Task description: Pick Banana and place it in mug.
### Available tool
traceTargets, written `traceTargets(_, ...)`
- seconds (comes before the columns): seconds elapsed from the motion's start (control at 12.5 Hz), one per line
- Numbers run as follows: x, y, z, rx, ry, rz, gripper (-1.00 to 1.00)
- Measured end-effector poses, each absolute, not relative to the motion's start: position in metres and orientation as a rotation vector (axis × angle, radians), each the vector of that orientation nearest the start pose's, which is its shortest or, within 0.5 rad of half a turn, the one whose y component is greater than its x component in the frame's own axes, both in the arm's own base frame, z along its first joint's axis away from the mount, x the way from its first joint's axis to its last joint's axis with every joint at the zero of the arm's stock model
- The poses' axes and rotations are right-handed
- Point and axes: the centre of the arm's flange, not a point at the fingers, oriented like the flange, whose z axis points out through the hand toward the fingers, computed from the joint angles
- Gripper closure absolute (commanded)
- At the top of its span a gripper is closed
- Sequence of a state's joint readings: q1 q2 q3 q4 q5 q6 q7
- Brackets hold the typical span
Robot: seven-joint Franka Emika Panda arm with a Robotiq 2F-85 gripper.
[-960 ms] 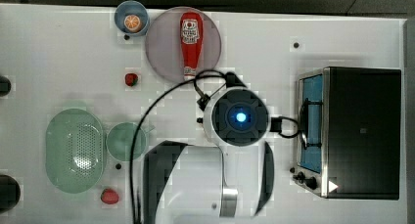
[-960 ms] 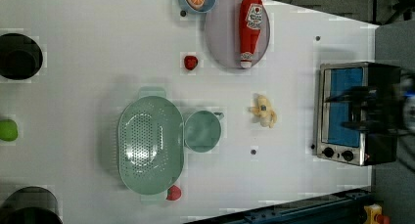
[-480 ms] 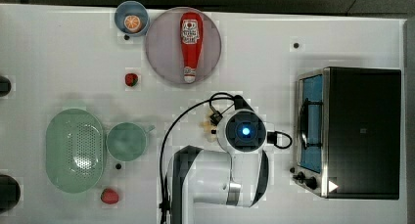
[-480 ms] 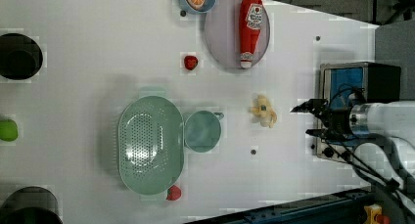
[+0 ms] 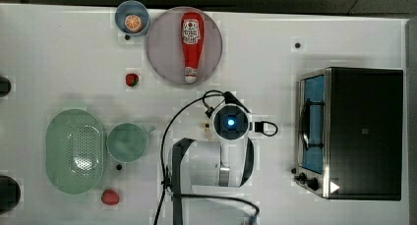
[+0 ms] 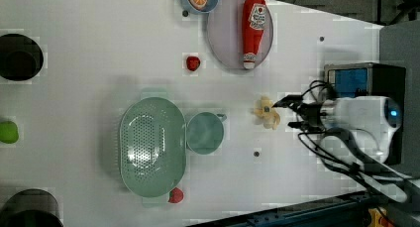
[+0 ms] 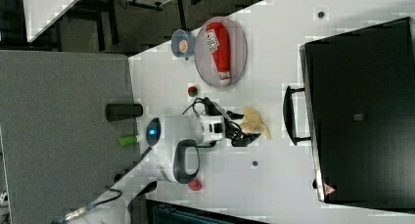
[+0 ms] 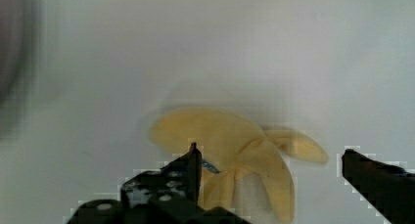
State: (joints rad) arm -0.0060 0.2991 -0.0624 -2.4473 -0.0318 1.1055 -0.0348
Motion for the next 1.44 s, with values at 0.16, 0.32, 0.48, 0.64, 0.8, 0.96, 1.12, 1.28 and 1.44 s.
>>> traceTargets(0.16,0.455,-0.024,0.142,-2.966,1.201,0.152,-1.0)
traceTargets(0.32,0.453,-0.018,0.13,-2.953,1.206,0.153,-1.0)
traceTargets(0.48,0.46,-0.013,0.129,-2.947,1.183,0.095,-0.7)
traceTargets(0.64,0.465,-0.008,0.133,-2.939,1.158,0.024,-0.19)
traceTargets(0.8,0.465,-0.01,0.137,-2.933,1.169,-0.006,0.26)
traceTargets(0.96,0.47,-0.011,0.143,-2.947,1.132,-0.041,0.32)
traceTargets(1.12,0.469,-0.018,0.154,-2.915,1.181,-0.059,0.32)
traceTargets(1.28,0.471,-0.021,0.162,-2.929,1.183,-0.011,0.32)
traceTargets(1.44,0.471,-0.023,0.186,-2.929,1.205,0.028,0.32)
